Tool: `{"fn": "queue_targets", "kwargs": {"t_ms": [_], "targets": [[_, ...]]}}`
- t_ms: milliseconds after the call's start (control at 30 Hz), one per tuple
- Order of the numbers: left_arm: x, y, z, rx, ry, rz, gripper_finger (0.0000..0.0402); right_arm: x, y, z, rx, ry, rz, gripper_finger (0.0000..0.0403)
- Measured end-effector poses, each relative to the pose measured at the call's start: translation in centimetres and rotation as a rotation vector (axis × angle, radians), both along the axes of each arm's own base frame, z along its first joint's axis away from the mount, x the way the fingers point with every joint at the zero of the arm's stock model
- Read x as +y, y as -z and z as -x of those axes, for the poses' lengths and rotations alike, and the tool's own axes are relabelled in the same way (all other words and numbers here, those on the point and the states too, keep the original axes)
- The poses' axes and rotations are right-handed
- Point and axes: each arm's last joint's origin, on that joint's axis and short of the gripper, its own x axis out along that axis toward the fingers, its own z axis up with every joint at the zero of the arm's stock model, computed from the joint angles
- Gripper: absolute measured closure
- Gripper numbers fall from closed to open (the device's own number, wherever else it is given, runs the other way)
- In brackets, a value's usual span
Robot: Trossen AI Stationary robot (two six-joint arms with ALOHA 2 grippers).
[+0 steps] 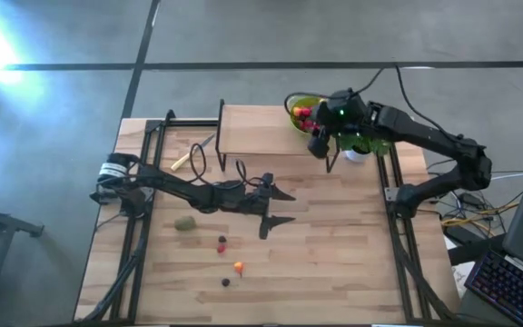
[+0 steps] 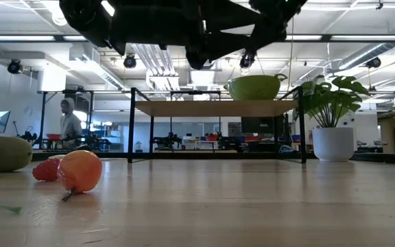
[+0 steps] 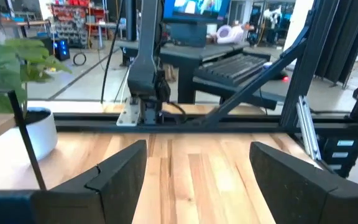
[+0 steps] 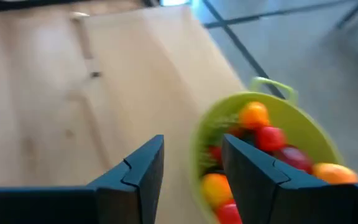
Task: Build produce basket
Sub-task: Put the raspberry into the green basket
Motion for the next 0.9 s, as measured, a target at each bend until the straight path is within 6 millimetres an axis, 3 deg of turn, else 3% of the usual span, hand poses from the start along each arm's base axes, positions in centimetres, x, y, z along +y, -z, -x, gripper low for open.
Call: {"fn": "queue_targets", "kwargs": {"t_ms": [200,467,667,900], "targets": [[-0.1,-0.2,0.5,0.077,0.009,-0.007,0.0112,3.8,0.2,0.0,-0.013,-0.09,-0.048,0.0247],[-1.4,-0.7,2.6,0.286,0.081,-0.048,0.0112,8.3,2.6,0.1,0.051,-0.168,-0.154,0.0283],[-3.6,-1.0,4.5,0.404,0.127,-0.091,0.0112,11.5,5.0,0.1,0.11,-0.229,-0.208,0.0306],[-7.3,0.1,7.0,0.578,0.0,-0.097,0.0113,14.3,7.9,0.8,0.175,-0.213,-0.183,0.032]]}}
